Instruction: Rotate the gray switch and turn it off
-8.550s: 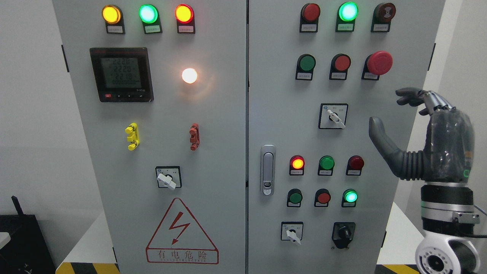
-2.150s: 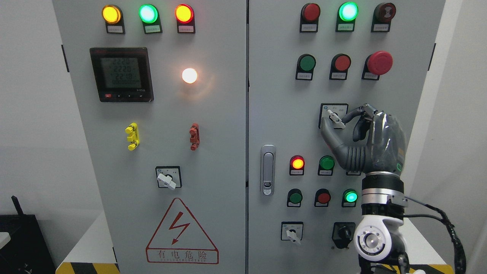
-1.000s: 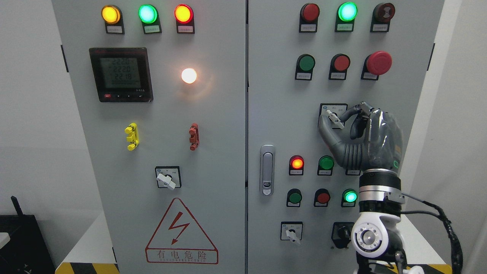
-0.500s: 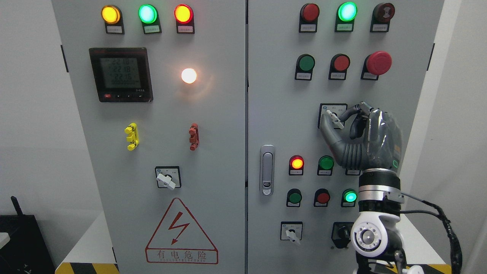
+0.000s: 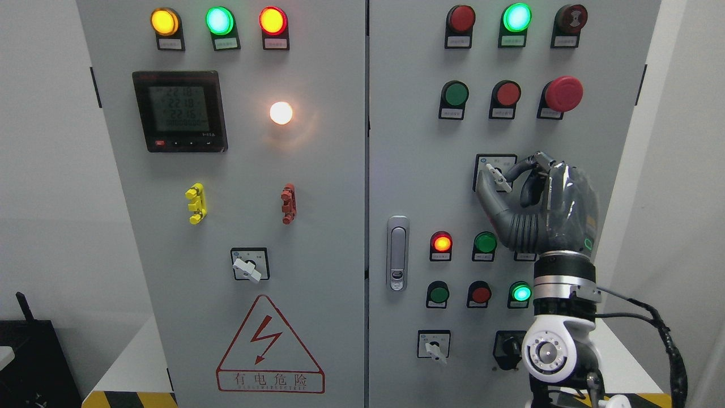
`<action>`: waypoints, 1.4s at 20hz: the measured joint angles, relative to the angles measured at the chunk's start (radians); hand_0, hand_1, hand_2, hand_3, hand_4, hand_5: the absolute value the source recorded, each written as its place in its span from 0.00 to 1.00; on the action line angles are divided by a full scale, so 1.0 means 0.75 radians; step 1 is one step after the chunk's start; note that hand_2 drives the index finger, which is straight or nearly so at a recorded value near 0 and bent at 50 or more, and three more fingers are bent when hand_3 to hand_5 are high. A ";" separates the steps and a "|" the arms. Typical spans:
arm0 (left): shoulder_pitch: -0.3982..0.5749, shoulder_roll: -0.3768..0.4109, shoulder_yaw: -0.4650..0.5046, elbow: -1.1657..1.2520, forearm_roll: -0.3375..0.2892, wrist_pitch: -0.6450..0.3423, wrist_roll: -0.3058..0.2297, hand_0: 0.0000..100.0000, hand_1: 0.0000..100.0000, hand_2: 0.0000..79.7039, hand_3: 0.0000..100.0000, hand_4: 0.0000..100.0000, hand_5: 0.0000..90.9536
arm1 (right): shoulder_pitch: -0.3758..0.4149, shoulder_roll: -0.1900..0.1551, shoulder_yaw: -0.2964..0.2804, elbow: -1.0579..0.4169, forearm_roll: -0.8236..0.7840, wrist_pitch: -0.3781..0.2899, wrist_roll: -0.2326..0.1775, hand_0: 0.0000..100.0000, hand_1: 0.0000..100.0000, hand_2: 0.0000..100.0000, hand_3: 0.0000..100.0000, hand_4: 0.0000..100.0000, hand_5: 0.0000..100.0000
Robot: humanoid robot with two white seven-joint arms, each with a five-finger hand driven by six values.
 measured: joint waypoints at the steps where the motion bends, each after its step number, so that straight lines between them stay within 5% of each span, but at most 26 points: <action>1: 0.000 0.000 0.000 0.000 0.000 0.000 0.000 0.12 0.39 0.00 0.00 0.00 0.00 | 0.000 0.000 0.000 0.000 0.000 0.000 0.000 0.40 0.51 0.64 1.00 0.97 1.00; 28: 0.000 0.000 0.000 0.000 0.000 0.000 0.000 0.12 0.39 0.00 0.00 0.00 0.00 | -0.013 0.001 0.000 0.002 -0.003 0.001 0.007 0.51 0.49 0.69 1.00 0.99 1.00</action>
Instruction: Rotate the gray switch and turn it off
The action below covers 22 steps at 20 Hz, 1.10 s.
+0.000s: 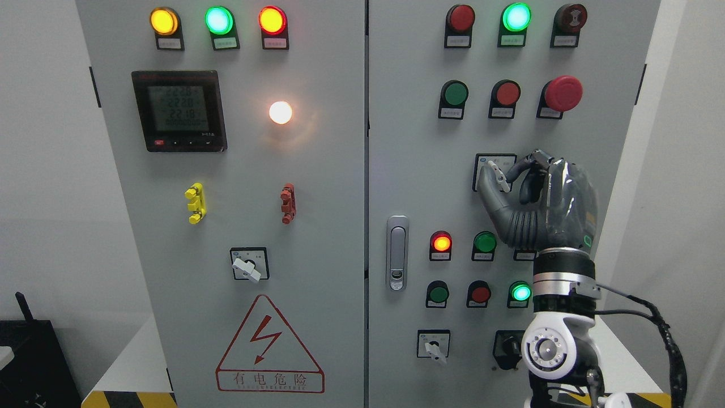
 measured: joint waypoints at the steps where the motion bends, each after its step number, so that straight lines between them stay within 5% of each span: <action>1: 0.000 0.000 0.000 0.000 0.000 0.000 0.000 0.12 0.39 0.00 0.00 0.00 0.00 | 0.000 0.000 0.000 0.000 0.000 0.000 0.000 0.51 0.49 0.69 1.00 0.99 1.00; 22: 0.000 0.000 0.000 0.000 0.000 0.000 0.000 0.12 0.39 0.00 0.00 0.00 0.00 | -0.001 0.001 0.000 0.001 -0.005 -0.004 -0.011 0.56 0.49 0.74 1.00 1.00 1.00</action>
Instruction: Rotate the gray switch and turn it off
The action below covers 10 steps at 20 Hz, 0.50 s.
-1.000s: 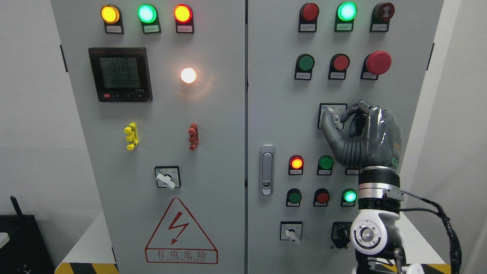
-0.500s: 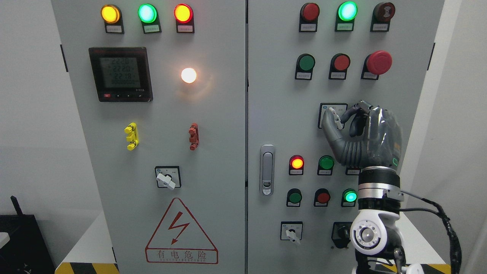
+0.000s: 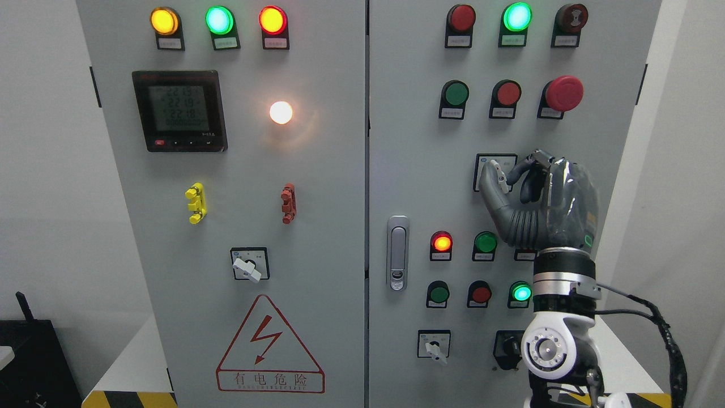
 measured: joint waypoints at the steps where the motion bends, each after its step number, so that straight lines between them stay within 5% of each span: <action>1: 0.000 0.000 0.000 0.000 0.000 0.000 0.000 0.12 0.39 0.00 0.00 0.00 0.00 | 0.000 0.000 0.000 0.000 0.000 0.000 0.001 0.56 0.49 0.74 1.00 1.00 1.00; 10: 0.000 0.000 0.000 0.000 0.000 0.000 0.000 0.12 0.39 0.00 0.00 0.00 0.00 | 0.000 0.000 0.000 0.002 -0.002 -0.001 0.010 0.56 0.49 0.76 1.00 1.00 1.00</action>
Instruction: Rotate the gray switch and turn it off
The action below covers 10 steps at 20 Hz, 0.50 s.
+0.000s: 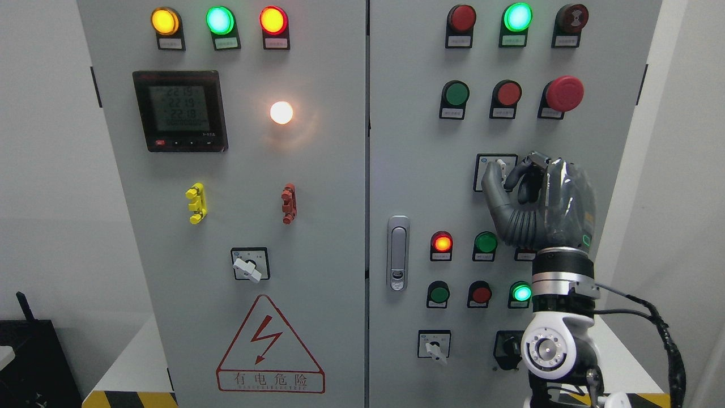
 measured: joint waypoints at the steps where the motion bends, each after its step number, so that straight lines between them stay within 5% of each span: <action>1: 0.000 0.000 0.000 0.000 0.000 0.000 0.000 0.12 0.39 0.00 0.00 0.00 0.00 | 0.000 0.000 0.000 0.000 0.000 0.000 0.000 0.56 0.49 0.76 1.00 1.00 1.00; 4: 0.000 0.000 0.000 0.000 0.000 0.000 0.000 0.12 0.39 0.00 0.00 0.00 0.00 | 0.000 0.000 0.000 0.000 -0.001 0.000 0.001 0.57 0.45 0.77 1.00 1.00 1.00; 6: 0.000 0.000 0.000 0.000 0.000 0.000 0.000 0.12 0.39 0.00 0.00 0.00 0.00 | 0.000 0.000 0.000 0.001 -0.002 -0.003 0.002 0.43 0.45 0.77 1.00 1.00 1.00; 10: 0.000 0.000 0.000 0.000 0.000 0.000 0.000 0.12 0.39 0.00 0.00 0.00 0.00 | 0.001 0.001 0.000 0.001 -0.002 -0.008 0.007 0.36 0.45 0.77 1.00 1.00 1.00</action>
